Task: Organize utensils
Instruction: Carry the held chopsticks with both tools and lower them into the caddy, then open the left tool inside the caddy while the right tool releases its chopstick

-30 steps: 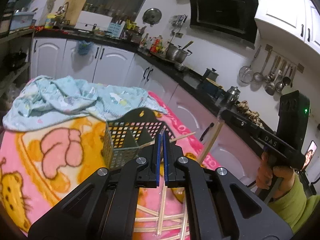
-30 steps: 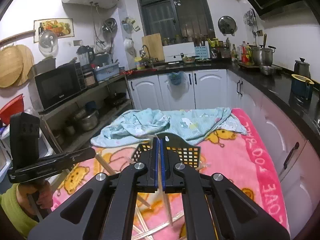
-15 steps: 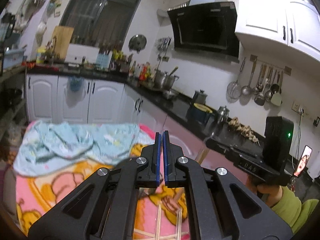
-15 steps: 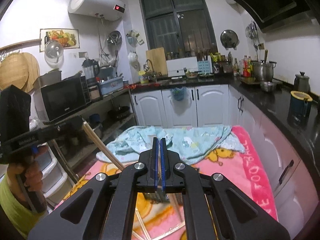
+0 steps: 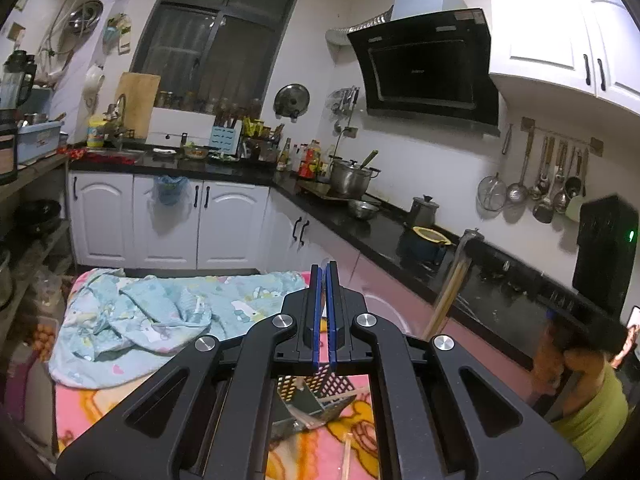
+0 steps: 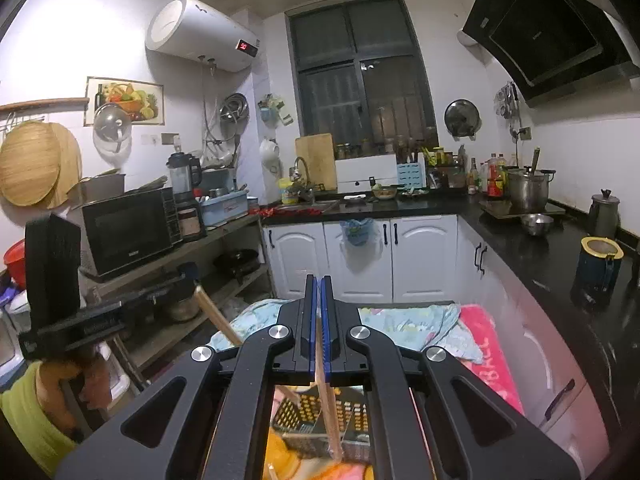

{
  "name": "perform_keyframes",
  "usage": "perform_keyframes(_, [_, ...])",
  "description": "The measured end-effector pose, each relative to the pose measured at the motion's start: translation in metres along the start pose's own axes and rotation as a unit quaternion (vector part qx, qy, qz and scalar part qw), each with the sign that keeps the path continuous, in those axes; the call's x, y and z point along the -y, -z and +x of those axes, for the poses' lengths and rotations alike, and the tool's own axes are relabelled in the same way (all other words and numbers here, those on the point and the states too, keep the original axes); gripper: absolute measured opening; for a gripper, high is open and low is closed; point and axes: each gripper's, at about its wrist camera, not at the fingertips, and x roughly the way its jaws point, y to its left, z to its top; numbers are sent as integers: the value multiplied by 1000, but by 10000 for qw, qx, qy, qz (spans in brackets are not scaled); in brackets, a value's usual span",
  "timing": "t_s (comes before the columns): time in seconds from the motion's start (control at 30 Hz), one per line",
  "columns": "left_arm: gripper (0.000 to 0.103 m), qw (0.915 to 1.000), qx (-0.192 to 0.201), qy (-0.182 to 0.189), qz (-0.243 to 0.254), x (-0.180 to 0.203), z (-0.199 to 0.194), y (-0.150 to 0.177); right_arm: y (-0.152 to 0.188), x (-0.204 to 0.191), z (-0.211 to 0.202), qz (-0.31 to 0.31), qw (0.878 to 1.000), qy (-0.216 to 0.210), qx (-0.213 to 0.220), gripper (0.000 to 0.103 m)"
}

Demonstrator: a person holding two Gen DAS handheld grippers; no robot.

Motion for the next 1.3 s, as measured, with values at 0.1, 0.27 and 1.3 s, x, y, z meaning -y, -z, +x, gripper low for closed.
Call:
perform_keyframes(0.1, [0,10000,-74,-48,-31,-5,8,2,-8,6,13,58,10000,54,-57,2])
perform_keyframes(0.27, [0,9998,-174,-129,-50,-12,19,7,-11,14,34,178,9997,144,-109,2])
perform_keyframes(1.3, [62,9963,-582,-453,-440,-54,50,75,75,31,98,279,9959,525,-675,51])
